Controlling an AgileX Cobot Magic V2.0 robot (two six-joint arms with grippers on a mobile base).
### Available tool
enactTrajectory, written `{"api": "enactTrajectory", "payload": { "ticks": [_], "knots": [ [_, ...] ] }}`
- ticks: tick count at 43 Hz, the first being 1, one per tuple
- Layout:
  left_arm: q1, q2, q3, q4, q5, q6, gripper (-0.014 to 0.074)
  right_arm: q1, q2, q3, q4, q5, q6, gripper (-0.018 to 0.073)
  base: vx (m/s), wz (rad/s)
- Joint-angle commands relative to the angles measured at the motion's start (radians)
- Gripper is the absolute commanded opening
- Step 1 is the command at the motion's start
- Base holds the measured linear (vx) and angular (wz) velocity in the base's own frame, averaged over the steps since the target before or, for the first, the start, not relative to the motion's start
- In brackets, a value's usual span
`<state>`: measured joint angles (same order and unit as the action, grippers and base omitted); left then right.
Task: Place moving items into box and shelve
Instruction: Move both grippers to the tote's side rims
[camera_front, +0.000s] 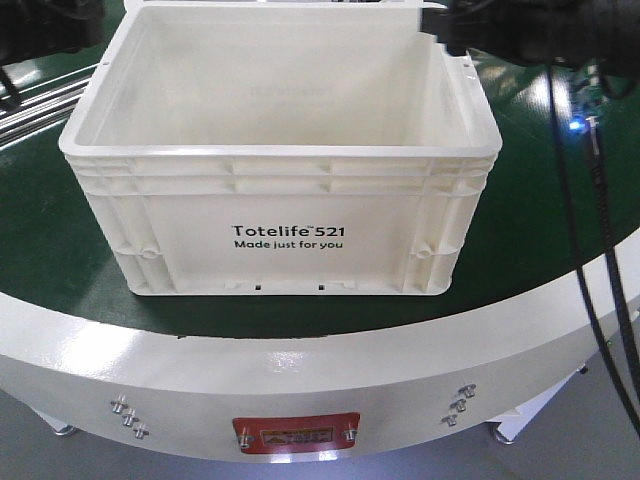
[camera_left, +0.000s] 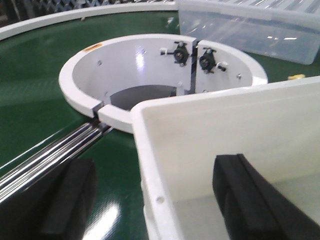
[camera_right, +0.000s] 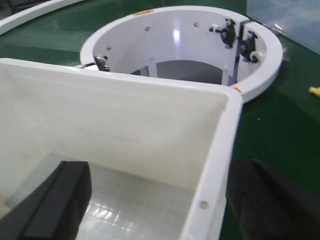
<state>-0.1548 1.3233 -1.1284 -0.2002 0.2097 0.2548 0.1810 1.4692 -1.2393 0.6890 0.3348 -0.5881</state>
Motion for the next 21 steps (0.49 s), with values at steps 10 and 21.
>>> {"api": "enactTrajectory", "payload": {
  "ticks": [10,21],
  "knots": [
    [0.066,-0.034,-0.039,-0.002,0.026,-0.004,0.0584,-0.079,-0.031,-0.062,-0.051,0.098,0.12,0.0589,0.0,0.0],
    [0.066,-0.034,-0.039,-0.003,0.03,-0.004,0.0584,-0.079,0.029,-0.23,-0.231,0.246,0.31,0.0572,0.0,0.0]
  ]
}}
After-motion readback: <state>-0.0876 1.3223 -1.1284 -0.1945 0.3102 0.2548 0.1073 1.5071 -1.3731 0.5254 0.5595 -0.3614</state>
